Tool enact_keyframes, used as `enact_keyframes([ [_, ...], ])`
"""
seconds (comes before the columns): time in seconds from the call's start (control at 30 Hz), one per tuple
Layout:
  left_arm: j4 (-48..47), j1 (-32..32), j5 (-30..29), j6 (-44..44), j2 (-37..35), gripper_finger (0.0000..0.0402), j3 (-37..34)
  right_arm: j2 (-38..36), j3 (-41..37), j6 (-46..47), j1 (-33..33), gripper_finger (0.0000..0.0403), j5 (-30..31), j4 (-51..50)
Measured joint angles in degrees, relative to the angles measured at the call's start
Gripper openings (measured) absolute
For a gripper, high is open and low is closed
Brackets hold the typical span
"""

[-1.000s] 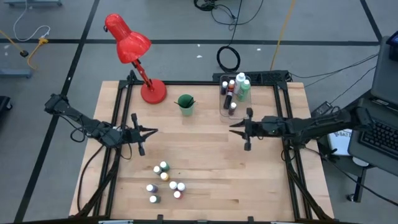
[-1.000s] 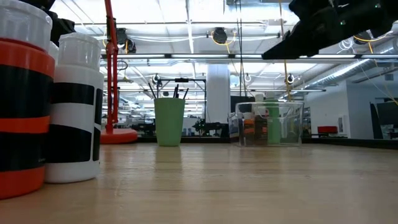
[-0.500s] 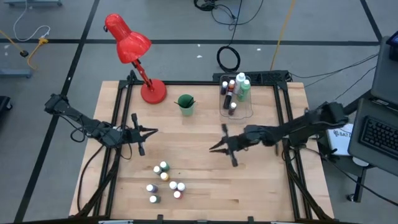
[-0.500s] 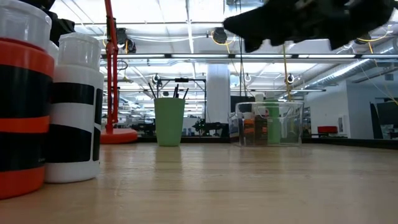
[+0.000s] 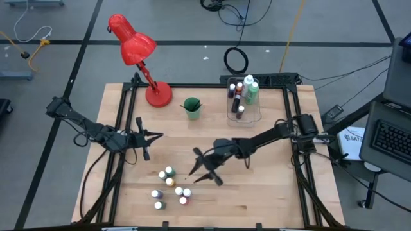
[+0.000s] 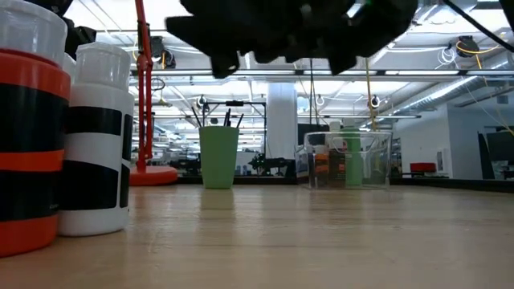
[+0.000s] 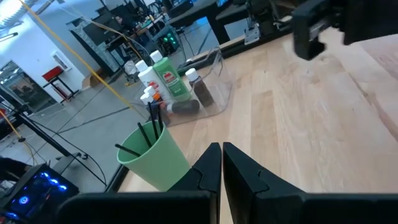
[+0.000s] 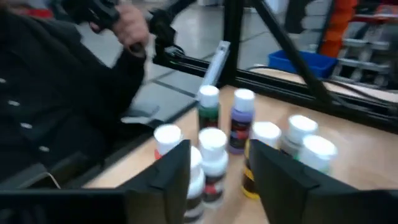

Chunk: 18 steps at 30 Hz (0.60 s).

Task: Pick & Place Paint Supplies
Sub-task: Put the white pant bottle into the transparent bin

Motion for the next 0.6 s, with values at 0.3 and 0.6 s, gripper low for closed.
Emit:
enact_keyframes([
  [0.3,-2.6,0.0,0.0,1.2,0.0,0.0019,0.0,7.0,5.9,3.4,2.0,0.0232,-2.9,-0.3],
  [0.6,-2.4,0.0,0.0,4.5,0.0,0.0019,0.0,9.2,6.1,1.0,3.8,0.0249,6.6,3.4],
])
